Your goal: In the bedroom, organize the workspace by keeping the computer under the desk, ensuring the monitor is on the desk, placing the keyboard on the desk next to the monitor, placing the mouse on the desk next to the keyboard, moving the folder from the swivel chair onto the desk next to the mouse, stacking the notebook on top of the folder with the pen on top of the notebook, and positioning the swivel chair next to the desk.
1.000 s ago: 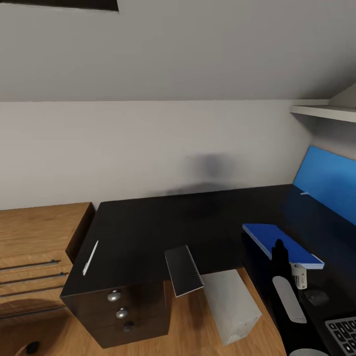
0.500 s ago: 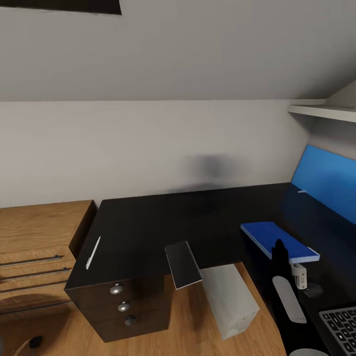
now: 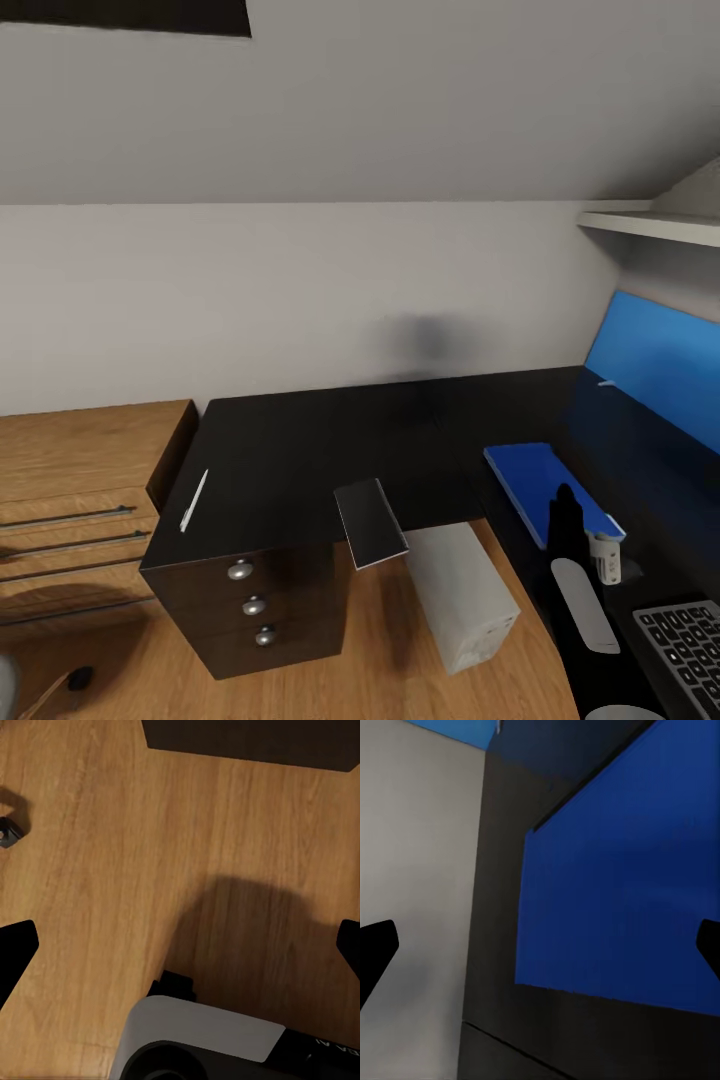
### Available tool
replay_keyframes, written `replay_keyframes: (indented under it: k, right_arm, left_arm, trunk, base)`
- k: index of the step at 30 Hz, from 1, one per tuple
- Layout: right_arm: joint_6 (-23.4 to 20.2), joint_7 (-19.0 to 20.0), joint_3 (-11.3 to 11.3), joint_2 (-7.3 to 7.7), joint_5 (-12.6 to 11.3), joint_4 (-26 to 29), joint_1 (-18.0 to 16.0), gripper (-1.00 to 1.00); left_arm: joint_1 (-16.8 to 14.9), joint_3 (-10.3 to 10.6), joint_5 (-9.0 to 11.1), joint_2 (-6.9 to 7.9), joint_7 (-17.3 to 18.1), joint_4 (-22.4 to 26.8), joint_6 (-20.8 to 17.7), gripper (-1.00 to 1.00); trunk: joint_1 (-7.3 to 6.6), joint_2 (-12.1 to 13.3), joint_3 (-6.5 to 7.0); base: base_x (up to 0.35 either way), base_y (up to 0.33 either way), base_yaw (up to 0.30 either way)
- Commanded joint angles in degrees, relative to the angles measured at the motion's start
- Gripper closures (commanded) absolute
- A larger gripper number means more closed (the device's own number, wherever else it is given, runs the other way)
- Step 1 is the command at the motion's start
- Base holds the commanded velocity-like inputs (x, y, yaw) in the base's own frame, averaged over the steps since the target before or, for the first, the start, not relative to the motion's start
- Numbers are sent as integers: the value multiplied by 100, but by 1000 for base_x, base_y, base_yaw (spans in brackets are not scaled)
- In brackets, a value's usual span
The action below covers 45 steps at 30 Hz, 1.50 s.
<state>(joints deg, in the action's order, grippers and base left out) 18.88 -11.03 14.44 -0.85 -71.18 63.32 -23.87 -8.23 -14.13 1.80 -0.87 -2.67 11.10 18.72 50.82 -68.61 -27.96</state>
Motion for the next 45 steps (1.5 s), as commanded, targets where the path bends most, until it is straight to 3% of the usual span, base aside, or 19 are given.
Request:
replay_keyframes:
  k: [1,15,18,22,34,45]
  right_arm:
    - [20,-5,3,-3,-45,8,-3,-100]
    - [37,83,-25,-16,-22,247,0,-100]
    - [47,356,-194,-69,-20,600,27,-100]
    - [59,549,-710,-124,-18,843,67,-100]
    - [52,504,-1777,-143,-11,835,83,-100]
    - [55,450,-2031,-146,-14,641,83,-100]
  left_arm:
    - [-3,7,17,-1,-15,-3,18,-100]
    - [-3,6,14,3,-22,-3,10,-100]
    - [-3,6,14,2,-23,-3,9,-100]
    - [-3,6,14,4,-23,-4,9,-100]
    - [-3,6,14,3,-24,-5,9,-100]
    - [-3,6,14,1,-24,-9,9,-100]
  trunk:
    - [0,-3,-6]
    - [0,-3,-6]
    - [0,-3,-6]
    - [0,-3,-6]
    - [0,-3,-6]
    - [0,-3,-6]
  base:
    - [-5,0,0]
    - [-1,0,0]
    - [0,0,0]
    - [0,0,0]
    - [0,0,136]
    - [0,0,246]
